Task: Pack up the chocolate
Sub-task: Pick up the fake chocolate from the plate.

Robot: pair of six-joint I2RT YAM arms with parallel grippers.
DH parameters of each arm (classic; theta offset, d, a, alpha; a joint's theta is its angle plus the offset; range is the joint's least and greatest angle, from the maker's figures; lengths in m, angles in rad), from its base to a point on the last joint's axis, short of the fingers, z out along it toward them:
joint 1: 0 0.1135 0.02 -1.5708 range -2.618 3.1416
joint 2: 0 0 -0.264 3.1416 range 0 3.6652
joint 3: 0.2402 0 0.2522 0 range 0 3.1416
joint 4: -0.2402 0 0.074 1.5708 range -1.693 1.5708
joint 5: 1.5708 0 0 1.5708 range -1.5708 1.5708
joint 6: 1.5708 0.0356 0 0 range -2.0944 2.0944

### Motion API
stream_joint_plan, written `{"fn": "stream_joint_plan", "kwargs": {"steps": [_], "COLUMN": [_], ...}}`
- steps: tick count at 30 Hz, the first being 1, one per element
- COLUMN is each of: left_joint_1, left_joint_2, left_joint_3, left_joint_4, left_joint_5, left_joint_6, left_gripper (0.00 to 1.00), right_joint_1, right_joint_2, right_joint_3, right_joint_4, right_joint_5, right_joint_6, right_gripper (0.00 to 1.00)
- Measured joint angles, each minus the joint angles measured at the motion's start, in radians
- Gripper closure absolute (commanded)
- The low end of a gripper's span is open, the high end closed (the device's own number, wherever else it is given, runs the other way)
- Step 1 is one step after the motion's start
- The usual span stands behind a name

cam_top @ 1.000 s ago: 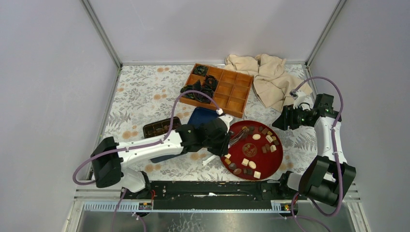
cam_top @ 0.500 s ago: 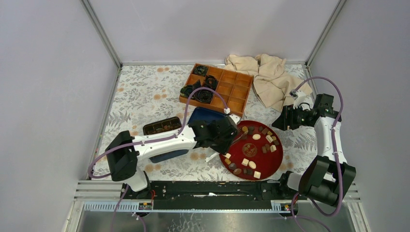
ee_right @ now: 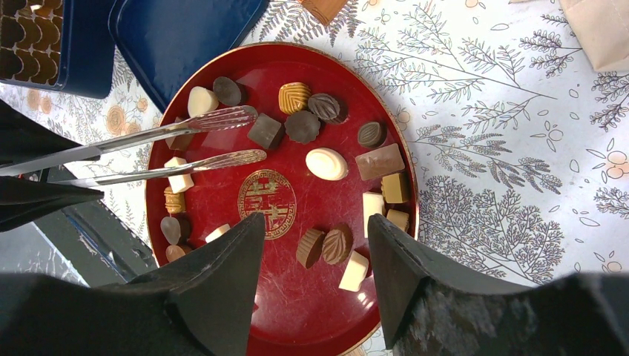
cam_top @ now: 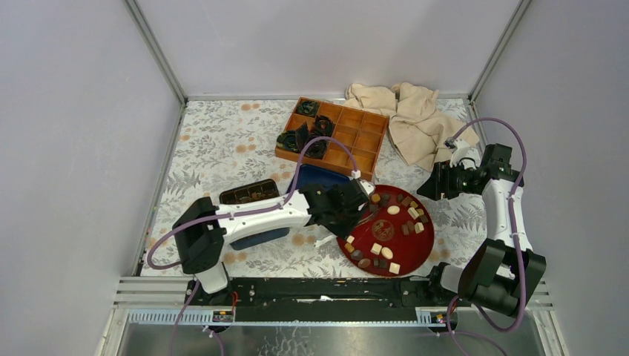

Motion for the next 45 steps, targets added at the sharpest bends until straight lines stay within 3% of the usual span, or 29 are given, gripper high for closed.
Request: {"fn": "stream_joint_plan", "kwargs": {"steps": [18, 22, 27, 31, 45], "left_joint_1": [0.021, 0.026, 0.026, 0.026, 0.029], "left_joint_2": [0.09, 0.098, 0.099, 0.092, -0.264], "left_joint_3": [0.086, 0.097, 0.097, 0.097, -0.12], "left_joint_4": [-0.023, -0.028, -0.035, -0.042, -0.049], "left_joint_5": [-0.007, -0.016, -0.023, -0.022, -0.016], "left_joint_6": [0.05, 0.049, 0.045, 0.036, -0.065], "left_gripper": [0.57, 0.68, 0.92, 0.99, 1.0], "right_joint_1": [0.0, 0.0, 0.0, 0.0, 0.0], "right_joint_2": [0.0, 0.0, 0.0, 0.0, 0.0], "right_joint_3": [0.0, 0.0, 0.0, 0.0, 0.0], "right_joint_4": [0.0, 0.0, 0.0, 0.0, -0.001], "right_joint_5": [0.0, 0.0, 0.0, 0.0, 0.0], "right_joint_6": [0.0, -0.001, -0.001, -0.001, -0.004], "right_gripper": [0.39, 0.39, 0.39, 0.39, 0.39]}}
